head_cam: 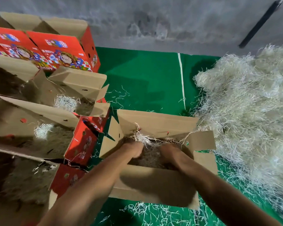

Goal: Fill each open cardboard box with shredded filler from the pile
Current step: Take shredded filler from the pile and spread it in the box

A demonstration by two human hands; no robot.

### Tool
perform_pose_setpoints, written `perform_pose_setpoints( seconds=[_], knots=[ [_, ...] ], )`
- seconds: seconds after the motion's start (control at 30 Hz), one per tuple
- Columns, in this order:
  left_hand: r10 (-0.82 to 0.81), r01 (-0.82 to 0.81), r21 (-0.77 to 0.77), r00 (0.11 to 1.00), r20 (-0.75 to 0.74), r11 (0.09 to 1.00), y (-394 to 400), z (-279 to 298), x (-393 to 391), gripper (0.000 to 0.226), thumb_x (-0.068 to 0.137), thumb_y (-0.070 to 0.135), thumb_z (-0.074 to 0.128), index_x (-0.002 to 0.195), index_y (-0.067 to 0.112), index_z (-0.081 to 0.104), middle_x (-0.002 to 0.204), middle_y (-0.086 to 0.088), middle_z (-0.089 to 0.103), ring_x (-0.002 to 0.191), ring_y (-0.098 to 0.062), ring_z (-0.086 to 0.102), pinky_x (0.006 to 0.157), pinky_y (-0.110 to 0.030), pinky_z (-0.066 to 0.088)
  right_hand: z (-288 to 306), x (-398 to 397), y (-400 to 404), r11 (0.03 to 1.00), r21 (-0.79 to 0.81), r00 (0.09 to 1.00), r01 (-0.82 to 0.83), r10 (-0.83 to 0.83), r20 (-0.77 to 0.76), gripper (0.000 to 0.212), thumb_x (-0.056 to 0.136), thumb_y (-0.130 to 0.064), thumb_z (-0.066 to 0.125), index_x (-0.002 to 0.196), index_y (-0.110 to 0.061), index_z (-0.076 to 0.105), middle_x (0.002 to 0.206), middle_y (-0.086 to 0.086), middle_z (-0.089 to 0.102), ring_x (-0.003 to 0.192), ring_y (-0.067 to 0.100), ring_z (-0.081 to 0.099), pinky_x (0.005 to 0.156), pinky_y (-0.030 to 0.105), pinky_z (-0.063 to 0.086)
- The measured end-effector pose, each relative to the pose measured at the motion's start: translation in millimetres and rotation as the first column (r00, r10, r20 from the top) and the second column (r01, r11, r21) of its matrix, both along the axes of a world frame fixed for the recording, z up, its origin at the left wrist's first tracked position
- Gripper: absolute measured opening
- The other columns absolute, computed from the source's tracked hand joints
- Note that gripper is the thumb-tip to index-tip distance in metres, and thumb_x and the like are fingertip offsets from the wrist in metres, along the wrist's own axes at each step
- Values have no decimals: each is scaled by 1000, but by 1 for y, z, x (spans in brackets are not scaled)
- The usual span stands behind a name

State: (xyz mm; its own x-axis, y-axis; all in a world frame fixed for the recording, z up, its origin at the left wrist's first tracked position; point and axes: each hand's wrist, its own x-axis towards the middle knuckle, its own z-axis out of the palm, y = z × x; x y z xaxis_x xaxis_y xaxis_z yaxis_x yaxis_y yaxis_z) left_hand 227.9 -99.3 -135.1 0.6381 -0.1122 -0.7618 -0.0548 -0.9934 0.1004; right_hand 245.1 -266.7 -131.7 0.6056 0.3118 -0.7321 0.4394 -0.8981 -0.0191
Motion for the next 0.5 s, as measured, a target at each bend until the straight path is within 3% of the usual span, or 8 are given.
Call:
perform_pose_setpoints(
  seconds=[0.07,0.17,0.27,0.33,0.4,0.5],
  knots=[
    [-22,20,50,999,37,999,-7,-4,0,33,95,0,50,127,1,55,127,-17,60,115,-32,59,98,-40,48,-6,1,5,999,-34,1000,-17,17,-4,43,78,-40,65,115,-17,70,117,5,71,104,26,68,74,33,53],
    [-98,93,233,995,10,968,-13,-8,-6,36,98,4,47,132,2,55,136,-16,54,124,-31,52,104,-43,44,-11,-2,14,999,2,991,42,-42,-123,60,89,-54,56,137,-18,56,141,9,58,124,30,58,99,40,47],
    [-116,118,321,993,-25,940,-15,2,-8,41,98,13,48,139,8,52,145,-12,48,131,-32,45,109,-46,36,-1,-8,21,994,-19,982,107,-108,-154,74,87,-63,56,143,-16,52,147,8,51,129,32,53,108,40,42],
    [-70,66,222,997,13,973,-10,13,-9,39,94,12,52,133,8,56,136,-12,56,115,-31,56,97,-42,47,10,-9,17,992,48,991,120,-117,-61,47,95,-31,58,137,-11,55,138,14,58,121,32,59,96,33,47],
    [-35,24,115,994,103,993,-3,27,-10,33,91,6,54,123,7,62,121,-12,64,99,-28,62,83,-37,53,22,-5,10,989,84,981,119,-130,142,35,91,-1,55,125,-6,61,125,18,64,114,34,63,86,37,52],
    [53,-69,88,983,177,994,1,42,-15,26,91,0,51,112,4,66,110,-12,68,99,-27,65,81,-37,56,30,1,3,991,-63,944,120,-95,315,39,91,2,56,129,-7,61,130,14,60,118,33,62,86,42,56]
  ],
)
